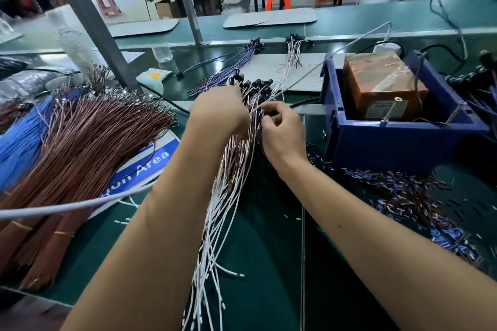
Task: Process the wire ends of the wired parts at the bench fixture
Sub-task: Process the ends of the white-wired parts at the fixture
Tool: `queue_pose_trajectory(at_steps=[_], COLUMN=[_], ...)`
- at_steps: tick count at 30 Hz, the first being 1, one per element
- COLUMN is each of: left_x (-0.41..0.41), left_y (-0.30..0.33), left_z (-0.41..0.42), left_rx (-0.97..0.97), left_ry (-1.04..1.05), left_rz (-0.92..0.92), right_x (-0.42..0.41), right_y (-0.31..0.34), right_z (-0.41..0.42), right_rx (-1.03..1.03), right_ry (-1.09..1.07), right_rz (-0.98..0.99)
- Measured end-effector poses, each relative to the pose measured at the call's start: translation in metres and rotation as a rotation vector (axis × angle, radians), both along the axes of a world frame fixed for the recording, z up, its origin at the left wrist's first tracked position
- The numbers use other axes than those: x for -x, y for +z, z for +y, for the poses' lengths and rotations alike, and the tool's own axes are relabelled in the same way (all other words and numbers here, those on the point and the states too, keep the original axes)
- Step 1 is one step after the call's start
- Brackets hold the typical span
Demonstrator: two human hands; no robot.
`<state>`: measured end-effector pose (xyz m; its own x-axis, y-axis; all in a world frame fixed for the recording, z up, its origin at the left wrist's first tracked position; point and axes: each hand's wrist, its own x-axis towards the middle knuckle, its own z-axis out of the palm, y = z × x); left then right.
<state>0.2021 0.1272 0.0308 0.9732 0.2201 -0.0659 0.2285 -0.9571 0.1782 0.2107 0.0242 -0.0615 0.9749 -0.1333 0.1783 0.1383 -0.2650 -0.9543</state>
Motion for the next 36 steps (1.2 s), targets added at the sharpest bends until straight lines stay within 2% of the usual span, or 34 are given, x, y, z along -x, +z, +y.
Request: queue_pose_trajectory(at_steps=[3, 5, 10, 14, 19, 23, 27, 30, 36], left_x=[0.0, -0.001, 0.001, 0.0, -0.002, -0.009, -0.011, -0.009, -0.013], left_y=[-0.007, -0.006, 0.001, 0.004, 0.006, 0.004, 0.002, 0.003, 0.004], left_z=[0.005, 0.007, 0.01, 0.013, 0.012, 0.012, 0.01, 0.006, -0.003], left_rx=[-0.012, -0.015, -0.033, -0.007, -0.051, -0.051, -0.018, 0.023, 0.156], left_ry=[0.031, 0.046, 0.075, 0.144, 0.174, 0.141, 0.099, 0.091, 0.085], left_rz=[-0.078, -0.107, -0.071, -0.265, -0.495, -0.481, -0.399, -0.379, -0.336], right_x=[-0.001, -0.001, 0.004, 0.003, 0.006, 0.003, -0.002, 0.003, 0.027], right_y=[0.004, 0.006, 0.006, 0.006, 0.006, 0.014, 0.023, 0.025, 0.035], right_z=[0.003, 0.006, 0.014, 0.017, 0.03, 0.034, 0.023, 0.011, -0.016], right_rx=[-0.184, -0.204, 0.02, 0.099, 0.257, 0.304, 0.065, -0.269, -0.81], right_ry=[0.136, 0.13, -0.035, -0.128, -0.029, 0.043, 0.075, 0.074, 0.088], right_rz=[-0.033, -0.043, -0.104, -0.085, 0.034, 0.192, 0.391, 0.497, 0.475])
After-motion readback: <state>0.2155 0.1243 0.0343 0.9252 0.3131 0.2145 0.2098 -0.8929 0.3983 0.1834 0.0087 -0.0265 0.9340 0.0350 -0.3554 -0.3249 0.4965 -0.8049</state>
